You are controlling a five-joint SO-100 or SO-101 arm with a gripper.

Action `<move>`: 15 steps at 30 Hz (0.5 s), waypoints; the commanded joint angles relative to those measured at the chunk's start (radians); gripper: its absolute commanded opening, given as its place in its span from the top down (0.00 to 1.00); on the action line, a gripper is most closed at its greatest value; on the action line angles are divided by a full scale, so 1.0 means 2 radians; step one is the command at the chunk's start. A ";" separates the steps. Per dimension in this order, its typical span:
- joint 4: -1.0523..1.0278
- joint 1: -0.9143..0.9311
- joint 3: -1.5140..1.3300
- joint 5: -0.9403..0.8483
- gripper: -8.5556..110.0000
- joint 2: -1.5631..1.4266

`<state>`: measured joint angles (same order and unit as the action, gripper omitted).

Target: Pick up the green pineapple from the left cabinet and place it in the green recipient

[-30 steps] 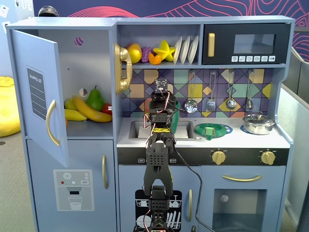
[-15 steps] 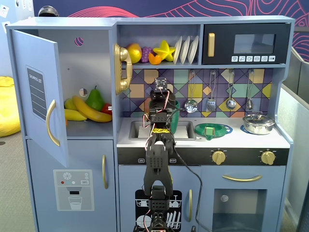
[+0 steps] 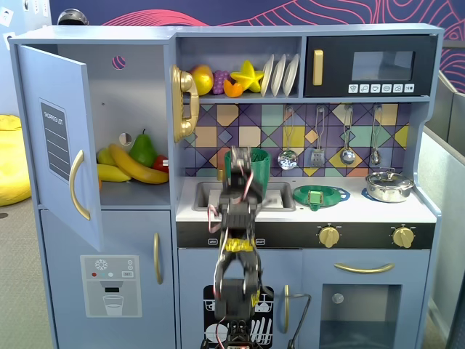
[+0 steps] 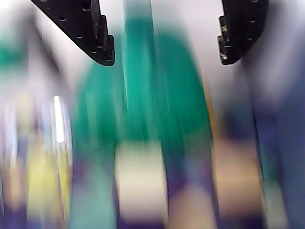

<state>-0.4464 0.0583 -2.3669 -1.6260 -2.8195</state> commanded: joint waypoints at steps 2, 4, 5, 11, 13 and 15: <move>-0.110 -0.004 -0.122 0.017 0.78 -0.092; -0.140 -0.006 -0.166 0.031 0.79 -0.112; -0.150 -0.007 -0.188 0.035 0.79 -0.122; -0.206 -0.014 -0.298 0.050 0.81 -0.171; -0.229 -0.018 -0.314 0.052 0.82 -0.179; -0.255 -0.021 -0.314 0.074 0.83 -0.176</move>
<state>-0.8912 0.0368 -2.9882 -1.5263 -3.1508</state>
